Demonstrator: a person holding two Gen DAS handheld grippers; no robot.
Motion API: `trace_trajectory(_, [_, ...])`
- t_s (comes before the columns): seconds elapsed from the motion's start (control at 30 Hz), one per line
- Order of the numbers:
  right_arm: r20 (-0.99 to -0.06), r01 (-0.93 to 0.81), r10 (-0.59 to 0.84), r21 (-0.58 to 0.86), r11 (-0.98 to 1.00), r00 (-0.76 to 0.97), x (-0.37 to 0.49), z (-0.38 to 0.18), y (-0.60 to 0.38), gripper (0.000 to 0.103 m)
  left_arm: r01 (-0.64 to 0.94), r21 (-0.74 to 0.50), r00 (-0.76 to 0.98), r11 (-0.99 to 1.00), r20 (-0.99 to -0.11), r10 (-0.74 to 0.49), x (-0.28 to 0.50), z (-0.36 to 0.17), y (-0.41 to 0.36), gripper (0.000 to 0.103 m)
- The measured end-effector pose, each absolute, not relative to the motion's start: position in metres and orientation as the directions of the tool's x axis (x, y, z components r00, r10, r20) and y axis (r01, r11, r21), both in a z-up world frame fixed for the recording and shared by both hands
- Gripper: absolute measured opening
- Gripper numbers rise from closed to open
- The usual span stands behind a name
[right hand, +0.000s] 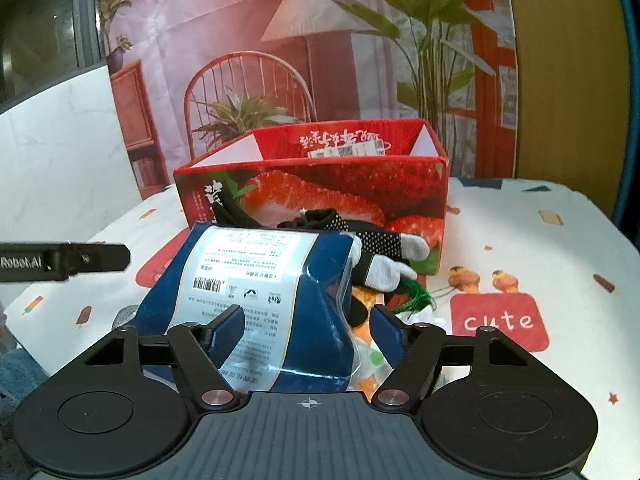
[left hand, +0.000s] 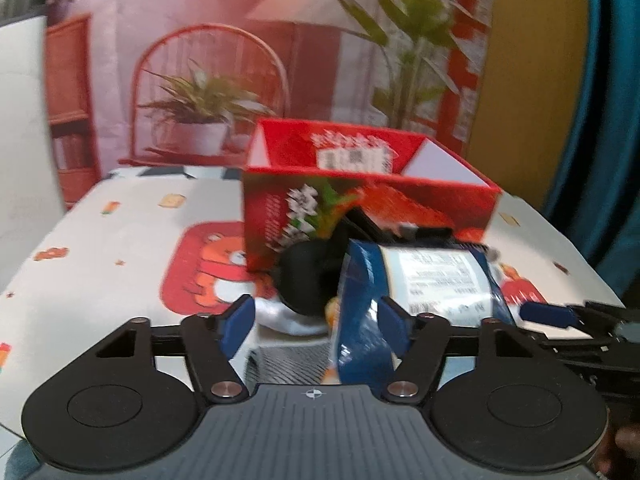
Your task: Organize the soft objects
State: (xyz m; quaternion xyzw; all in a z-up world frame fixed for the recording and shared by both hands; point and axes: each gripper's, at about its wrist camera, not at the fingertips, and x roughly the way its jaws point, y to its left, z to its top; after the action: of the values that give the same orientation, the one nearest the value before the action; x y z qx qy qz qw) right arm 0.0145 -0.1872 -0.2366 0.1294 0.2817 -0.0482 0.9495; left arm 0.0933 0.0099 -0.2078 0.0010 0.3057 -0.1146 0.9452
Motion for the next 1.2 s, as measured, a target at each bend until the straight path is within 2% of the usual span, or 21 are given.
trace_trajectory(0.33, [-0.566, 0.153, 0.025, 0.265, 0.952, 0.824, 0.019, -0.245, -0.191, 0.063, 0.287, -0.197, 0.691, 0.937, -0.635, -0.345, 0.117, -0.227, 0.012, 0.052])
trace_trajectory(0.57, [-0.581, 0.155, 0.045, 0.290, 0.944, 0.813, 0.023, -0.254, -0.193, 0.061, 0.321, -0.250, 0.639, 0.914, -0.655, -0.404, 0.122, -0.245, 0.006, 0.050])
trace_trajectory(0.7, [-0.584, 0.157, 0.043, 0.287, 0.945, 0.811, 0.025, -0.256, -0.192, 0.061, 0.325, -0.249, 0.638, 0.912, -0.654, -0.406, 0.122, -0.251, 0.006, 0.050])
trace_trajectory(0.87, [-0.592, 0.164, 0.044, 0.294, 0.942, 0.805, 0.027, -0.258, -0.194, 0.061, 0.315, -0.244, 0.646, 0.917, -0.652, -0.396, 0.121, -0.253, 0.008, 0.041])
trace_trajectory(1.13, [-0.591, 0.171, 0.048, 0.309, 0.936, 0.805, 0.027, -0.261, -0.196, 0.063, 0.321, -0.248, 0.650, 0.914, -0.644, -0.403, 0.118, -0.253, 0.008, 0.040])
trace_trajectory(1.2, [-0.580, 0.165, 0.049, 0.309, 0.937, 0.813, 0.025, -0.259, -0.196, 0.059, 0.336, -0.242, 0.661, 0.910, -0.628, -0.411, 0.115, -0.250, 0.008, 0.040])
